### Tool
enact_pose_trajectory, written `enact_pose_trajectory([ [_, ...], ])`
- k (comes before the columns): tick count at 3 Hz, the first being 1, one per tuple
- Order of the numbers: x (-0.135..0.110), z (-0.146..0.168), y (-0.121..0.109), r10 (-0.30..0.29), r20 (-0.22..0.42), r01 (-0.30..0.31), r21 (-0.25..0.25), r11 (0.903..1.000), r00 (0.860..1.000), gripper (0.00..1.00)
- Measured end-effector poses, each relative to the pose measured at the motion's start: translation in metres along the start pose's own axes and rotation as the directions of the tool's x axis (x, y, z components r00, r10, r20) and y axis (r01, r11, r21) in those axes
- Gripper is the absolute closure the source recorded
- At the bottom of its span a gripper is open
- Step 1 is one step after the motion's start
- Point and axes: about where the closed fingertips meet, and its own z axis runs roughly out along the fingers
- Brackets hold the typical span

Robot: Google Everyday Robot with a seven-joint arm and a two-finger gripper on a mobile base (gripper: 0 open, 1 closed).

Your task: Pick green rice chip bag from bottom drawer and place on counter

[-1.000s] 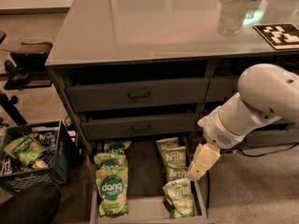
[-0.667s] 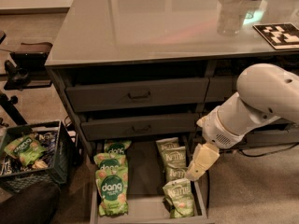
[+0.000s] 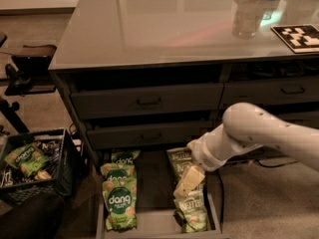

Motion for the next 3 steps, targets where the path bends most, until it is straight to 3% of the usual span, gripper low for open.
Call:
enact_pose_trajectory([
  [1,-0.002,0.054,-0.023,-0.023,0.059,0.024,-0.002,0.9997,0.998,0.0],
  [3,-0.003,0.126,-0.054,-0.041,0.194,0.046,-0.02,0.9988,0.98,0.0],
])
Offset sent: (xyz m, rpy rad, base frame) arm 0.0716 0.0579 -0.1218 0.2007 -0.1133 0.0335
